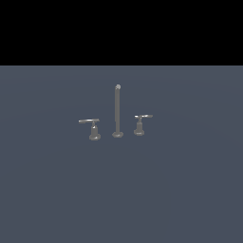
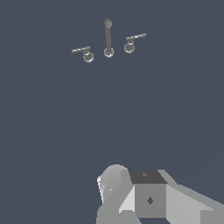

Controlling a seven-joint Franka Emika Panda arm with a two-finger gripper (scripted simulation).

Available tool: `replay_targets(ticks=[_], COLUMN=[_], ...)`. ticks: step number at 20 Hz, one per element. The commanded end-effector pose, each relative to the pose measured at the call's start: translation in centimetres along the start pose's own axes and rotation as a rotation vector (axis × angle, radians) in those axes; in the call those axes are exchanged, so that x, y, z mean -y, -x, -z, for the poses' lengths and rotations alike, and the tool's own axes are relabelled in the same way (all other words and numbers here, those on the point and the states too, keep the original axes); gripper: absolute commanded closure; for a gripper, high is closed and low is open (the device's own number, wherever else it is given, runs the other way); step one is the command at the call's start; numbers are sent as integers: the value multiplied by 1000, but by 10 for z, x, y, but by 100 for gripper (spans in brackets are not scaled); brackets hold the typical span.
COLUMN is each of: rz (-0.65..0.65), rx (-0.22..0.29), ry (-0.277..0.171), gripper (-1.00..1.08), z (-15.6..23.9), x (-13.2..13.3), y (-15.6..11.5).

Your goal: Turn on the faucet by rotating a designated handle.

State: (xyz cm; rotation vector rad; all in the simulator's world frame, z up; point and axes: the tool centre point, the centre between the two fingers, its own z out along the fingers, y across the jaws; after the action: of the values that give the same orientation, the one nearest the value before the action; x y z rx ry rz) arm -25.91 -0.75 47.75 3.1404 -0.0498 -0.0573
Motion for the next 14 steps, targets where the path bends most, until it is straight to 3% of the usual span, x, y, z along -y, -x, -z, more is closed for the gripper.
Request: replay_targets(ticks=[1,14], rz=[0,-85], rx=[0,-1], ry=[0,-2], gripper=[108,108], z=[0,-24], x=[0,21], y=[0,-9])
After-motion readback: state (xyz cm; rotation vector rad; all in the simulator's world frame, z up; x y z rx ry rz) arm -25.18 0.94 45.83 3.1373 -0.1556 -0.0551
